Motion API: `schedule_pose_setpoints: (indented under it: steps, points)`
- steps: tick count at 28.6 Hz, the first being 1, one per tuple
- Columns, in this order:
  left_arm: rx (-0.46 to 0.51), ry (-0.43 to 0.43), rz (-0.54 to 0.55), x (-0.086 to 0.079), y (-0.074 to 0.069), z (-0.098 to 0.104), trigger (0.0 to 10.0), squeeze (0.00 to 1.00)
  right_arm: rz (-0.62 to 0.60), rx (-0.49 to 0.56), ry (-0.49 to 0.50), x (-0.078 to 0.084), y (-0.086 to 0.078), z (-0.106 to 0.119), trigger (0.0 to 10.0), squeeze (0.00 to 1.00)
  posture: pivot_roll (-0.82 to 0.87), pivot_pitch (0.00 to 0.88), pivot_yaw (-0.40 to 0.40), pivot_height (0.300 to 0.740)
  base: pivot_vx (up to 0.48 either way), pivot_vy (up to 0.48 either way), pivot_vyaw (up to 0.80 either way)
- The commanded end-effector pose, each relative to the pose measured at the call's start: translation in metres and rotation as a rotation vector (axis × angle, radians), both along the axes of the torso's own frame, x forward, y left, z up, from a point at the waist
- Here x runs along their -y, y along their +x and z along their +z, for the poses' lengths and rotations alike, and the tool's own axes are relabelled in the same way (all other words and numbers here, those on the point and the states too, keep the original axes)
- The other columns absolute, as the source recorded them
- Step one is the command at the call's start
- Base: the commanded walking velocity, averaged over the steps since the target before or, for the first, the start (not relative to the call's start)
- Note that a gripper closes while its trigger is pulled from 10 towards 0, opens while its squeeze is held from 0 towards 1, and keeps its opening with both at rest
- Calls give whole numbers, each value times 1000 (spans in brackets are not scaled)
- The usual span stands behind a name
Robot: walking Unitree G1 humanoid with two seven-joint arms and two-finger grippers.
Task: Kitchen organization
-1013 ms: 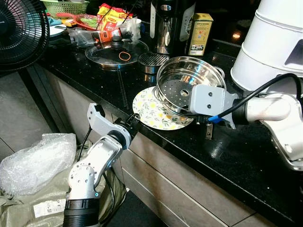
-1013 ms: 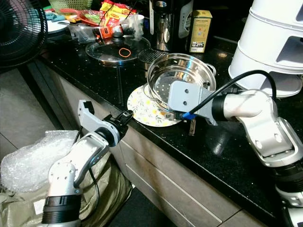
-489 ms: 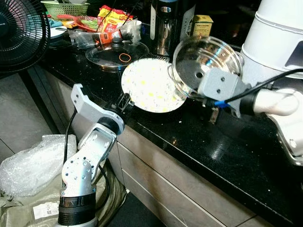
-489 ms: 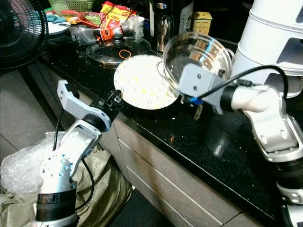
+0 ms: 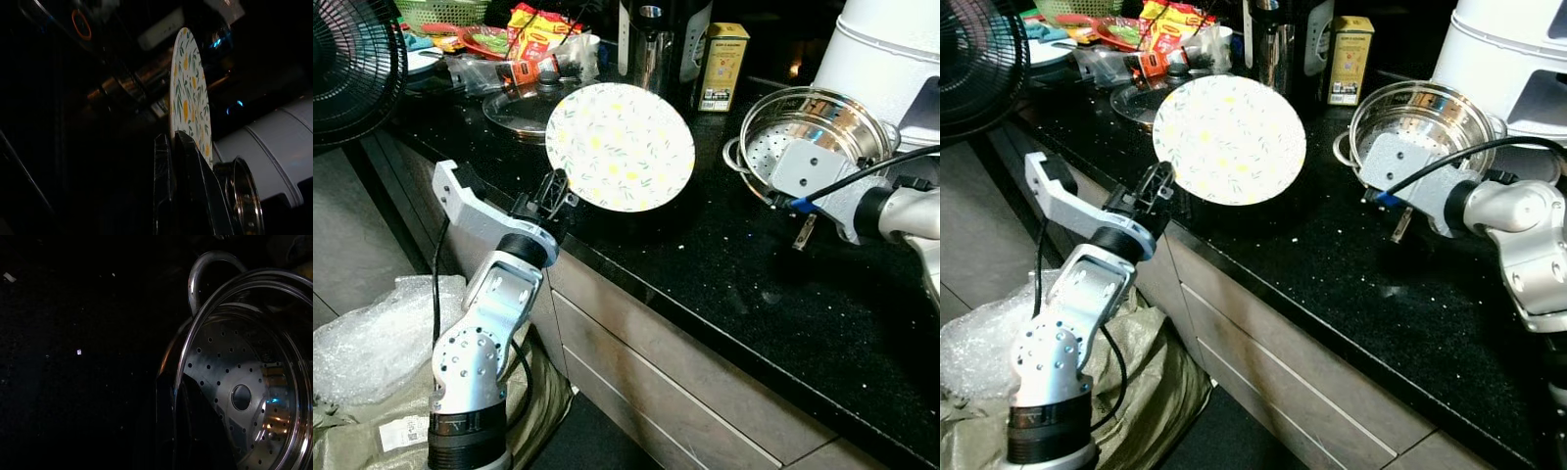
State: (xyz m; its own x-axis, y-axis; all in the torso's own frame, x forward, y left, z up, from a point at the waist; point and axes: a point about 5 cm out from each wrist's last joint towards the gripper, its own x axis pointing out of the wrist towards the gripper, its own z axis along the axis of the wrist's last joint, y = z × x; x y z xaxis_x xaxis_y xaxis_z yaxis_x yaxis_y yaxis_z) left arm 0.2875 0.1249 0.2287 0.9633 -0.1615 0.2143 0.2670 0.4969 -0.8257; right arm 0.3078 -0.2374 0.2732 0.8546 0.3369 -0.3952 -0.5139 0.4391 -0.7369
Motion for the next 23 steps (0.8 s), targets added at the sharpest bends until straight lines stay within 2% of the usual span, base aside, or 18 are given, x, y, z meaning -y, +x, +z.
schedule_pose_setpoints:
  steps: [1,4,6,7,8,9,10,12,15,21,23]
  points:
    - [45,17,46,-9,-3,4,0,0,-22,22,36,2,-1,2,10000,0,-3,31,-20,740,0,0,0]
    - [56,47,83,-15,-3,5,0,0,-27,20,87,-2,0,-2,10000,0,-2,30,-22,740,0,0,0]
    - [75,71,111,-19,-4,7,0,0,-18,24,203,-10,-2,-3,10000,0,-2,34,-33,740,0,0,0]
    - [75,71,111,-19,-4,7,0,0,-18,24,203,-10,-2,-3,10000,0,-2,34,-33,740,0,0,0]
    - [87,82,126,-21,-4,9,0,0,-14,29,279,-15,-4,-3,10000,0,-2,34,-33,740,0,0,0]
    - [87,82,126,-21,-4,9,0,0,-14,29,279,-15,-4,-3,10000,0,-2,34,-33,740,0,0,0]
    - [96,95,134,-22,-4,11,0,0,-18,35,348,-18,-5,-1,10000,0,-2,34,-33,740,0,0,0]
    - [96,95,134,-22,-4,11,0,0,-18,35,348,-18,-5,-1,10000,0,-2,34,-33,740,0,0,0]
    - [113,115,149,-25,-4,14,0,0,-64,96,461,-17,-7,7,10000,0,-5,33,-39,740,0,0,0]
    - [136,136,153,-25,-3,17,0,0,-143,216,550,-10,-9,18,10000,0,-10,30,-38,740,0,0,0]
    - [143,139,153,-24,-3,18,0,0,-162,221,565,-10,-10,16,10000,0,-9,30,-40,740,0,0,0]
